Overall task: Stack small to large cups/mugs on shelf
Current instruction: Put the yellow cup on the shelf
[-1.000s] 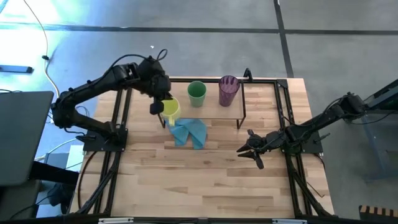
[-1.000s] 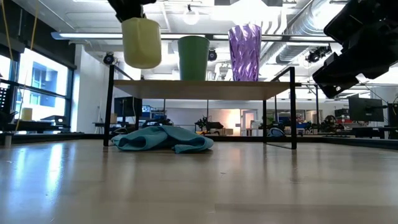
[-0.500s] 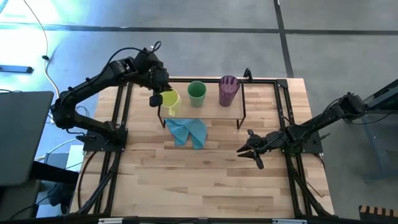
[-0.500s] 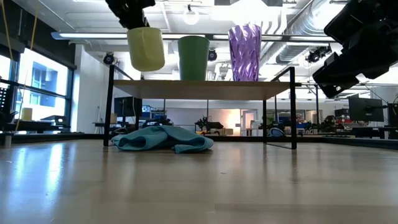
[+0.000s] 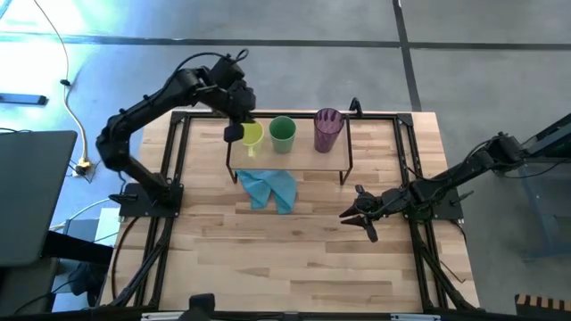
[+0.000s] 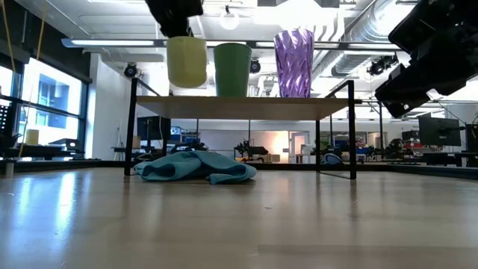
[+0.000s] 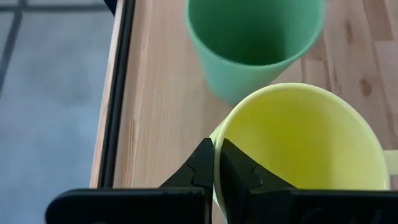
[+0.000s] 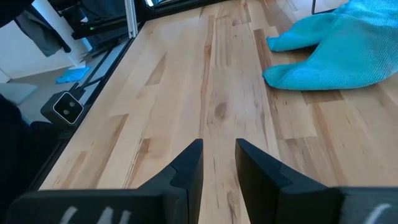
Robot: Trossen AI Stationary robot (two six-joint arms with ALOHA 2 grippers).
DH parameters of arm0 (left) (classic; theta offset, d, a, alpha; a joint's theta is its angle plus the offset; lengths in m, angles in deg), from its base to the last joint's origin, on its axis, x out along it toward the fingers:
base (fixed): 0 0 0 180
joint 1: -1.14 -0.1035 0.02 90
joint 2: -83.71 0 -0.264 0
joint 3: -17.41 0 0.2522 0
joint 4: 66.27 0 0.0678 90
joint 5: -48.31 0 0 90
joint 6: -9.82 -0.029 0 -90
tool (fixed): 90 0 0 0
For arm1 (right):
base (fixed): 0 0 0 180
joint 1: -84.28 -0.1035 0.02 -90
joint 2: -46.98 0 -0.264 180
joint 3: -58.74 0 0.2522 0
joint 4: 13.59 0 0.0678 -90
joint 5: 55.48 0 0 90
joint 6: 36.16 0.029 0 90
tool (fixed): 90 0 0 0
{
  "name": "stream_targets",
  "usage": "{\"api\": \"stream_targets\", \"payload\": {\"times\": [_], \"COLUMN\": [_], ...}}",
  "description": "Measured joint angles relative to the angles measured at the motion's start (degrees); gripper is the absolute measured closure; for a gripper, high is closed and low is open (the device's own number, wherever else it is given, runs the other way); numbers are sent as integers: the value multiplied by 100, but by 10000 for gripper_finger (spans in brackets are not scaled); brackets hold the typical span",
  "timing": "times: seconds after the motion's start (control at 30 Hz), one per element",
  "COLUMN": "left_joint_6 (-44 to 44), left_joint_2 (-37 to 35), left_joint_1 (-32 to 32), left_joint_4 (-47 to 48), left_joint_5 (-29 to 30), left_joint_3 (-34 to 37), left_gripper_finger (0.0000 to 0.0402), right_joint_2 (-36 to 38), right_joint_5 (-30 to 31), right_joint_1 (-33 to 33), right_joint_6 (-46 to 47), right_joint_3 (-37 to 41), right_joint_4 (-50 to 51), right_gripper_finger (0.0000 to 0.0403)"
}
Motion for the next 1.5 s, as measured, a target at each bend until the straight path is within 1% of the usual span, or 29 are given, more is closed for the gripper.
{"api": "stream_targets", "payload": {"times": [0.1,0.23,0.5,0.67,1.1,1.5], "left_joint_6": [-40,-58,-174,-359,-581,-598], "left_joint_2": [194,264,262,306,732,793], "left_joint_1": [-53,-185,-537,-628,-633,-633], "left_joint_4": [246,293,358,403,406,362], "left_joint_5": [125,120,-324,-417,-569,-569], "left_joint_3": [-200,-243,-247,-247,-245,-245], "left_gripper_finger": [401,401,401,401,401,402], "right_joint_2": [0,0,0,0,0,0], "right_joint_5": [-2,-2,-2,-3,-4,-7], "right_joint_1": [0,0,0,0,0,0], "right_joint_6": [0,0,-15,7,-40,-44], "right_joint_3": [0,0,0,0,0,0], "right_joint_4": [52,143,160,132,-17,27], "right_gripper_finger": [320,320,320,320,320,320]}}
